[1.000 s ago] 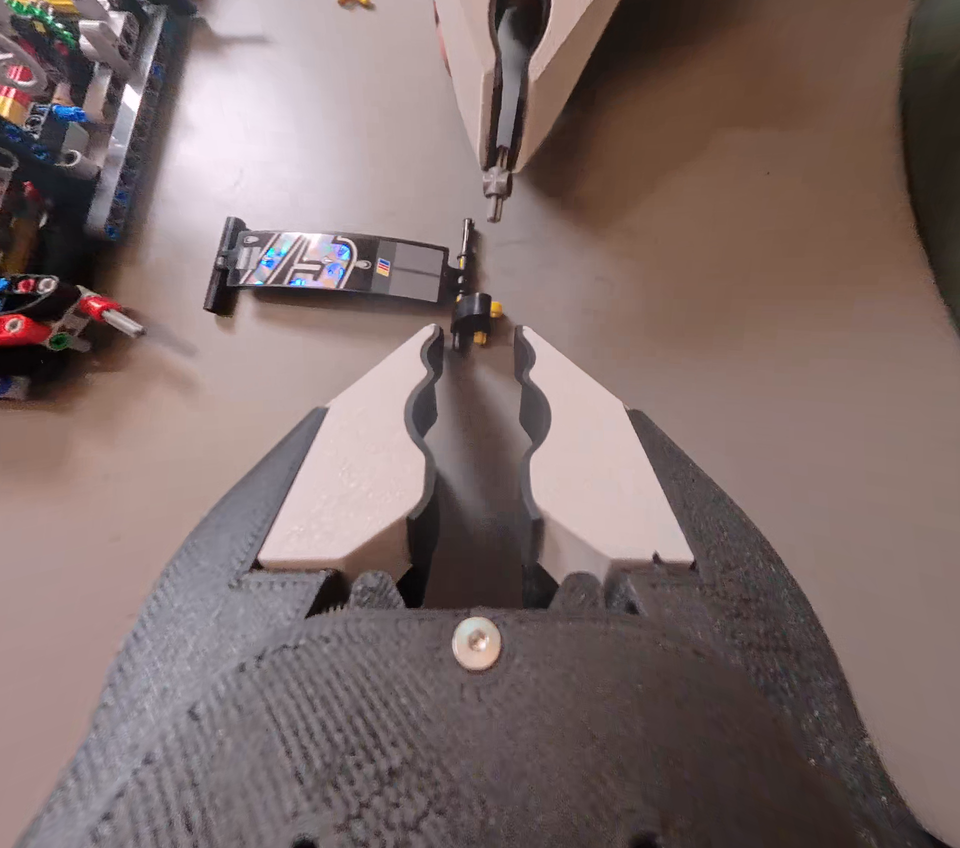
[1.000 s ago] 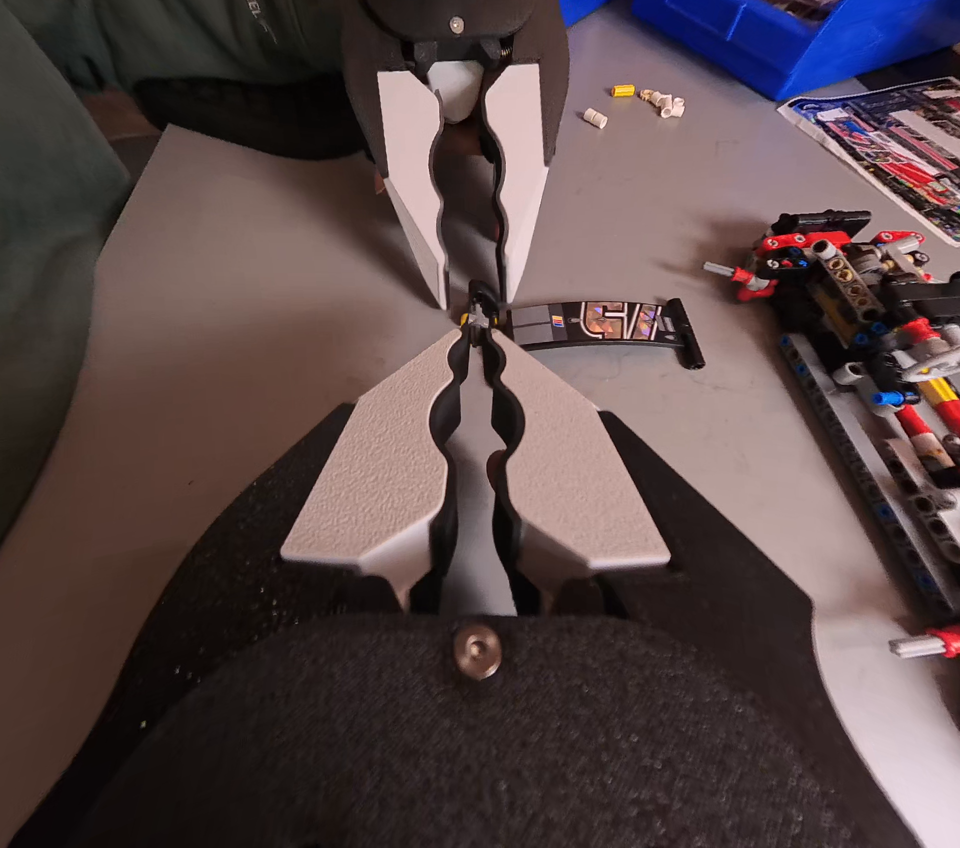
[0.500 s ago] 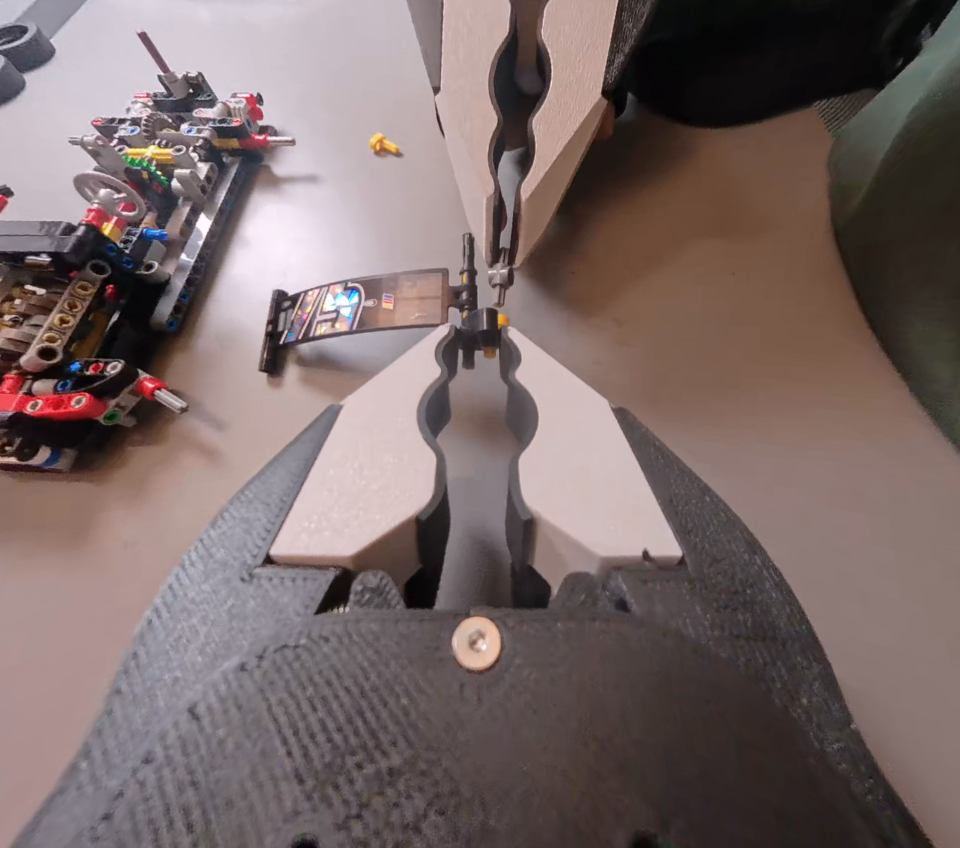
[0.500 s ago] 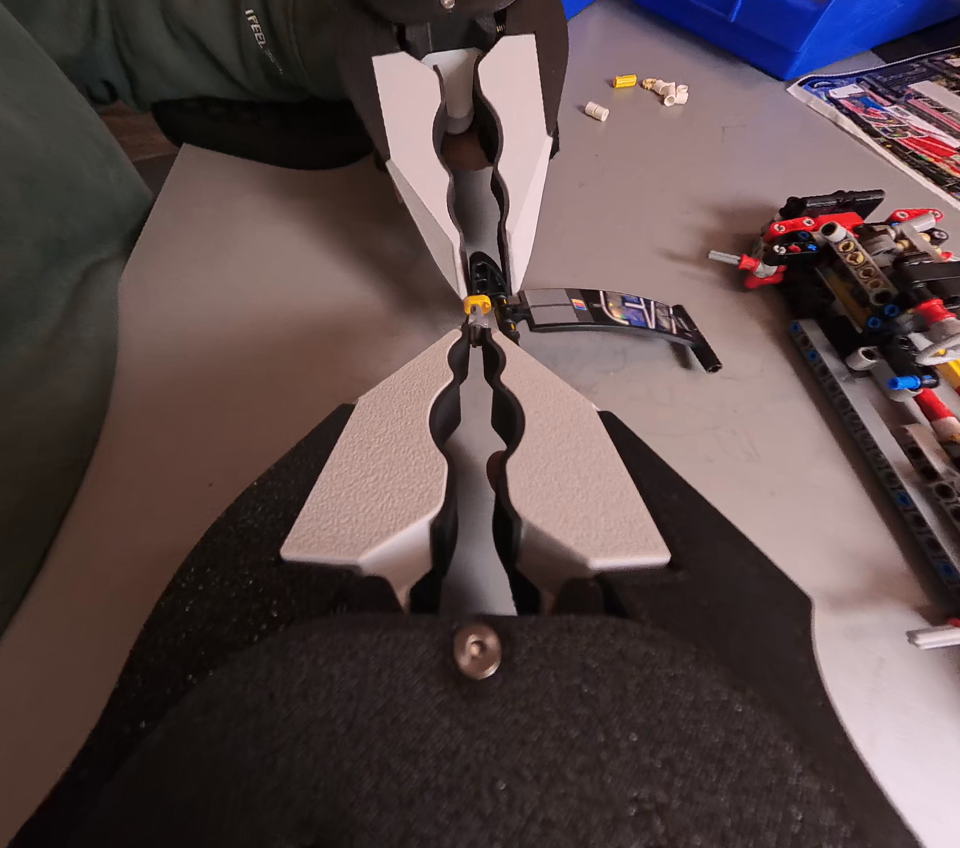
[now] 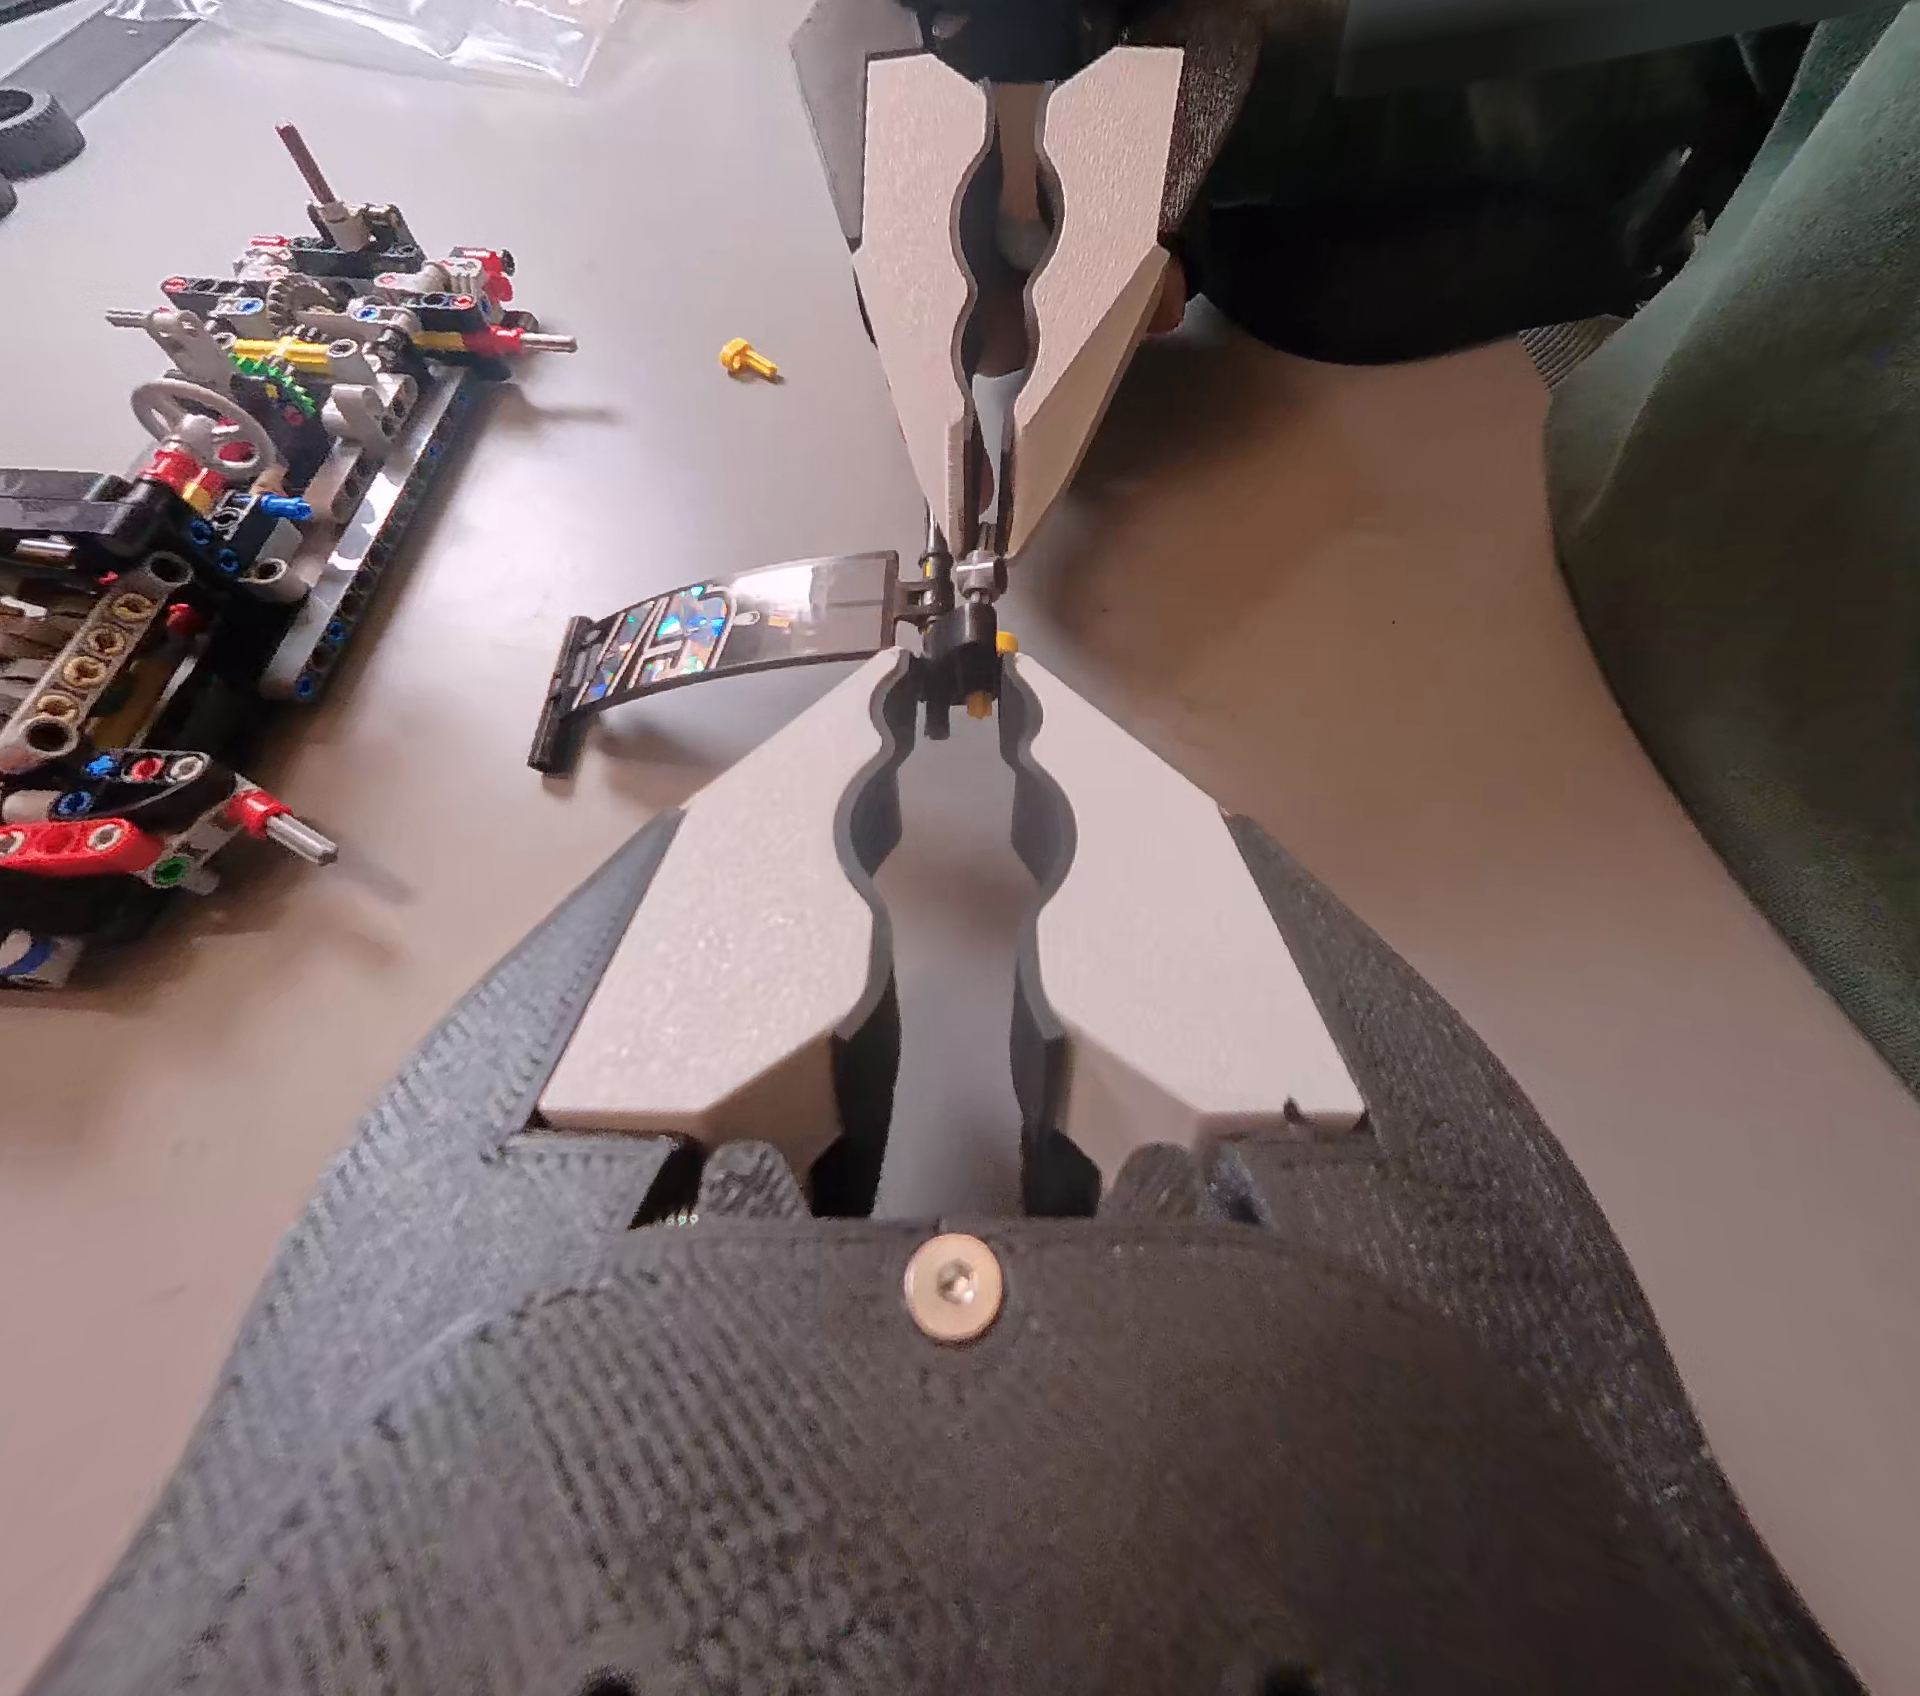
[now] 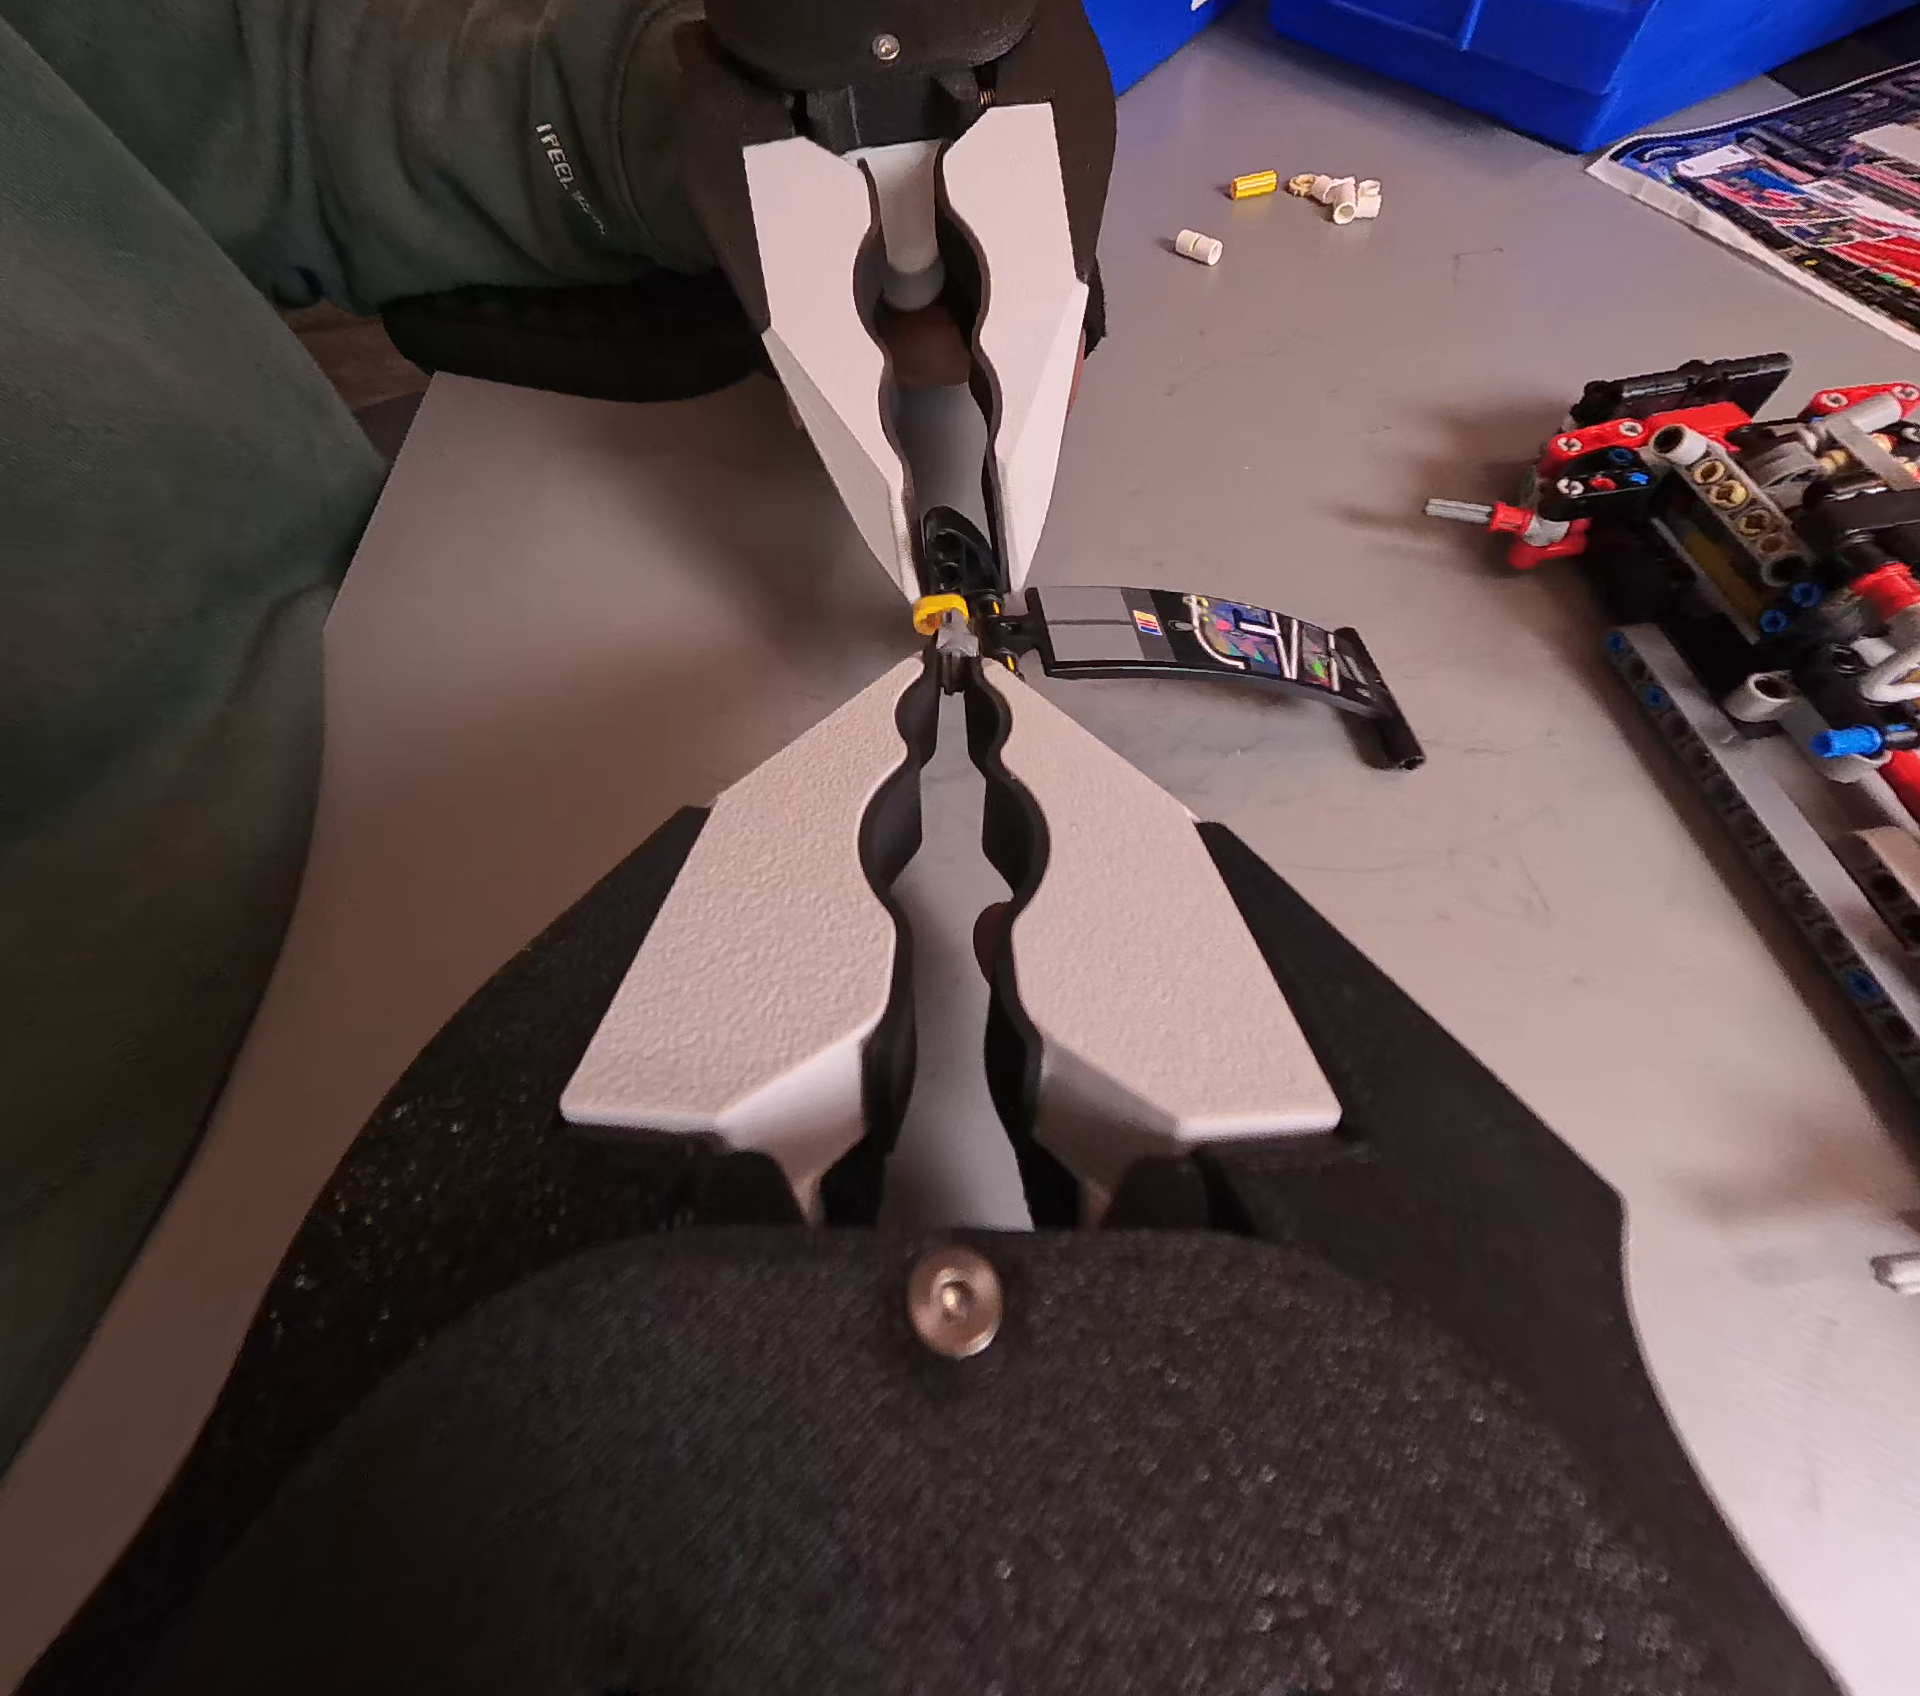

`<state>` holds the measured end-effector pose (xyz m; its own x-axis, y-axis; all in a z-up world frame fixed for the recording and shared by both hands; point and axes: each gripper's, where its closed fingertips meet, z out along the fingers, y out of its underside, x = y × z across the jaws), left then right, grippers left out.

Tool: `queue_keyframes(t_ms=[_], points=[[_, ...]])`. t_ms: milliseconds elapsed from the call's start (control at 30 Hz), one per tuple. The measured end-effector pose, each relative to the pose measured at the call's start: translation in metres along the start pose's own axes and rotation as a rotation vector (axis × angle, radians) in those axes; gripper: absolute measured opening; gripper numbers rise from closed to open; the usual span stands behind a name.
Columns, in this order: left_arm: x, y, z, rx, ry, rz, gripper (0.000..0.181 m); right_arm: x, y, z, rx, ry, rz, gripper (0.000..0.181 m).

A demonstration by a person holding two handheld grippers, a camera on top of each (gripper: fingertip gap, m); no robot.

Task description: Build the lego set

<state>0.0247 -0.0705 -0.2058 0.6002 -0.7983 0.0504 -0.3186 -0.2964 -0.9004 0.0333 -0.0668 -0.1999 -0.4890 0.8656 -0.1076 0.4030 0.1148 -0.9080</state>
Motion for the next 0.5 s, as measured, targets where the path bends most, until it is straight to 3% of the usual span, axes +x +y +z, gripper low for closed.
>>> queue_keyframes(t_ms=[267, 500], points=[[0.0, -0.002, -0.001, 0.019, 0.012, -0.025, 0.013, 0.0, 0.002, 0.001, -0.013, 0.001, 0.002, 0.0], [0.0, -0.017, -0.008, 0.117, 0.04, -0.075, 0.013, -0.001, -0.012, -0.005, 0.073, -0.03, 0.062, 0.0]])
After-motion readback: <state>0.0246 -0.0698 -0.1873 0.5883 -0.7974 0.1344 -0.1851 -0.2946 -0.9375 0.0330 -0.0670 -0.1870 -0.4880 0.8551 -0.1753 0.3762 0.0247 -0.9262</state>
